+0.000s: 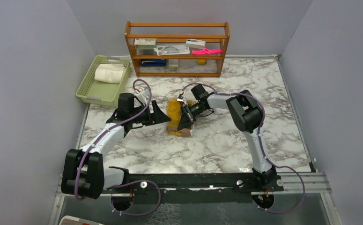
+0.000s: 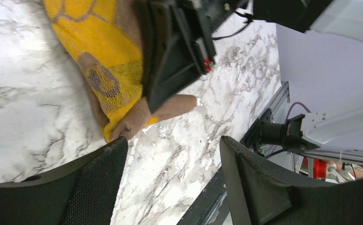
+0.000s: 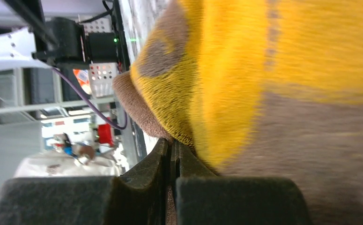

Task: Roll the towels
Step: Roll the towel at the center of the board.

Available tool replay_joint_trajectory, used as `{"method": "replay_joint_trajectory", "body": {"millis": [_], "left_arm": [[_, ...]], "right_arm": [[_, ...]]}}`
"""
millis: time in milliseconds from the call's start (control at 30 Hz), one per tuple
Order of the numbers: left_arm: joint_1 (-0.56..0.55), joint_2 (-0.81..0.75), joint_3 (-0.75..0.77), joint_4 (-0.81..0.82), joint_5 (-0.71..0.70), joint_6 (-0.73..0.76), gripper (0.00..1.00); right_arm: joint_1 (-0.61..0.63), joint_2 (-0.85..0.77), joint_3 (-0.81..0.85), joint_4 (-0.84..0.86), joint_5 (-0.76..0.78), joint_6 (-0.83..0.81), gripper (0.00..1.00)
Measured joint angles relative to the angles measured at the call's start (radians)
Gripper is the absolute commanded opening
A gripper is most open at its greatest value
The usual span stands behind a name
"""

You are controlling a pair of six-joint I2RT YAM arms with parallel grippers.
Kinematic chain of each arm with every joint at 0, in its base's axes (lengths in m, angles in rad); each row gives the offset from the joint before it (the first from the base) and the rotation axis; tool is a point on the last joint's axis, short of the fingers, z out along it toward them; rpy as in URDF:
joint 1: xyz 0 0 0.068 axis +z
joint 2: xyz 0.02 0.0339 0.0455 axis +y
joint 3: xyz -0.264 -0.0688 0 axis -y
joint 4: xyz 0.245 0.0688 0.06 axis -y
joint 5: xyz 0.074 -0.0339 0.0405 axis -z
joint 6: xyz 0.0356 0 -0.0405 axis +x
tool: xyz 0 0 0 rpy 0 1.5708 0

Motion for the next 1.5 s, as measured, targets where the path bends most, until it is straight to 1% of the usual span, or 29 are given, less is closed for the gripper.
{"method": "replay_joint_trajectory", "body": {"millis": [133, 333, 467, 600, 633, 667, 700, 733, 767, 800, 833, 900, 967, 1067, 1133, 1200, 1267, 1300, 1333, 1367, 1433, 1500], "left_arm": [[-0.041, 0.0, -0.044, 0.074, 0.019, -0.046, 0.74], [-0.117, 0.043, -0.106, 0.252, 0.037, -0.171, 0.75], [-0.159, 0.119, -0.108, 0.353, 0.037, -0.23, 0.73], [-0.154, 0.24, -0.096, 0.401, -0.001, -0.239, 0.71], [-0.15, 0.278, -0.087, 0.406, -0.02, -0.24, 0.71], [-0.146, 0.308, -0.08, 0.407, -0.037, -0.241, 0.71], [-0.145, 0.336, -0.074, 0.41, -0.056, -0.246, 0.7], [-0.143, 0.365, -0.067, 0.418, -0.071, -0.252, 0.7], [-0.142, 0.379, -0.062, 0.427, -0.08, -0.26, 0.7], [-0.141, 0.384, -0.058, 0.447, -0.037, -0.283, 0.7], [-0.125, 0.372, -0.055, 0.473, 0.019, -0.298, 0.7], [-0.128, 0.343, -0.029, 0.521, -0.047, -0.286, 0.7], [-0.138, 0.365, -0.023, 0.549, -0.09, -0.287, 0.7], [-0.14, 0.397, -0.053, 0.527, -0.149, -0.286, 0.7], [-0.14, 0.416, -0.071, 0.511, -0.178, -0.286, 0.7], [-0.138, 0.414, -0.07, 0.514, -0.192, -0.289, 0.7], [-0.138, 0.412, -0.07, 0.515, -0.199, -0.289, 0.7], [-0.138, 0.409, -0.07, 0.513, -0.203, -0.288, 0.7], [-0.138, 0.405, -0.071, 0.51, -0.21, -0.286, 0.7], [-0.14, 0.399, -0.071, 0.505, -0.216, -0.283, 0.7], [-0.136, 0.383, -0.076, 0.49, -0.223, -0.277, 0.7], [-0.125, 0.363, -0.084, 0.469, -0.225, -0.27, 0.7]], "right_arm": [[-0.014, 0.049, 0.014, 0.013, -0.007, 0.092, 0.01], [-0.014, 0.052, 0.026, 0.03, 0.013, 0.154, 0.01], [-0.014, 0.052, 0.023, 0.046, 0.017, 0.177, 0.01], [-0.014, 0.052, 0.023, 0.048, 0.027, 0.187, 0.01], [-0.014, 0.051, 0.023, 0.048, 0.034, 0.187, 0.07], [-0.014, 0.048, 0.021, 0.048, 0.043, 0.186, 0.21], [-0.014, 0.041, 0.014, 0.051, 0.052, 0.187, 0.67], [-0.014, 0.028, 0.003, 0.058, 0.065, 0.188, 0.96], [-0.014, 0.009, -0.011, 0.067, 0.076, 0.197, 0.99], [-0.014, -0.021, -0.025, 0.08, 0.057, 0.204, 1.0], [-0.019, -0.075, -0.051, 0.085, 0.075, 0.2, 1.0], [-0.048, -0.167, -0.097, 0.152, 0.192, 0.198, 1.0], [-0.061, -0.237, -0.159, 0.21, 0.334, 0.176, 1.0], [-0.056, -0.323, -0.266, 0.27, 0.496, 0.164, 1.0], [-0.048, -0.409, -0.344, 0.312, 0.594, 0.162, 1.0], [-0.045, -0.509, -0.423, 0.369, 0.669, 0.162, 1.0], [-0.044, -0.61, -0.502, 0.456, 0.709, 0.16, 1.0], [-0.045, -0.653, -0.533, 0.501, 0.724, 0.157, 0.95], [-0.045, -0.689, -0.554, 0.539, 0.731, 0.147, 0.88], [-0.045, -0.714, -0.564, 0.568, 0.735, 0.124, 0.86], [-0.042, -0.747, -0.565, 0.613, 0.749, 0.05, 0.85], [-0.016, -0.784, -0.582, 0.659, 0.804, -0.066, 0.76]]}}
